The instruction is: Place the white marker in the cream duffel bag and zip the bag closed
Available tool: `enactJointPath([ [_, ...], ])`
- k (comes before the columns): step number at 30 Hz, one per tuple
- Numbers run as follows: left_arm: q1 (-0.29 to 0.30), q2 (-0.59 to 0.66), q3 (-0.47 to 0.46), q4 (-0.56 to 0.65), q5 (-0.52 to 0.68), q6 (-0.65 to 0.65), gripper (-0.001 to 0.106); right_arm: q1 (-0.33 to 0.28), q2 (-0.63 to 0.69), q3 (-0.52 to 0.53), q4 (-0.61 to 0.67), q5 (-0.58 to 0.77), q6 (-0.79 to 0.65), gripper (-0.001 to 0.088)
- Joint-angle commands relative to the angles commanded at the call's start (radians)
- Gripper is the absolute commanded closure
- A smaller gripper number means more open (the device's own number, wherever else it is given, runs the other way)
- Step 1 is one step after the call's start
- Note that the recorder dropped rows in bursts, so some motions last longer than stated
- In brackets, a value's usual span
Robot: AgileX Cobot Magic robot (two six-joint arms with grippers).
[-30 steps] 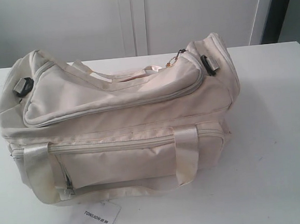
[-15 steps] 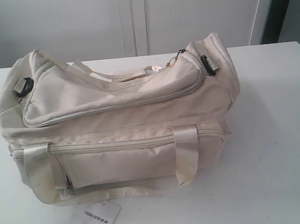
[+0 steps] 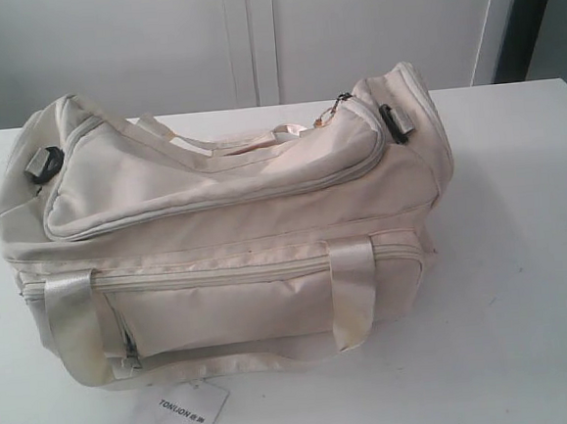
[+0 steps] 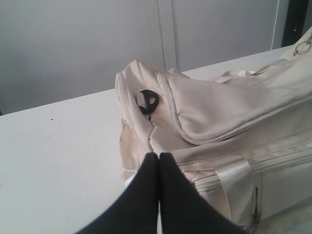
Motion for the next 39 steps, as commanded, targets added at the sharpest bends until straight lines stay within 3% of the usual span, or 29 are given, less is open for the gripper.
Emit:
enactJointPath([
  [12,0.0,0.0,0.0,0.009,0.0,0.0,0.105,0.0,0.0,0.0,0.0,0.0,0.0,0.0868],
  [19,0.0,0.0,0.0,0.125,0.0,-0.17,0.105,0.0,0.0,0.0,0.0,0.0,0.0,0.0868],
  [33,0.0,0.0,0.003,0.131,0.0,-0.173,0.105,0.0,0.0,0.0,0.0,0.0,0.0,0.0868],
  [39,0.0,-0.002,0.063,0.131,-0.053,-0.185,0.105,0.0,0.0,0.0,0.0,0.0,0.0,0.0868],
])
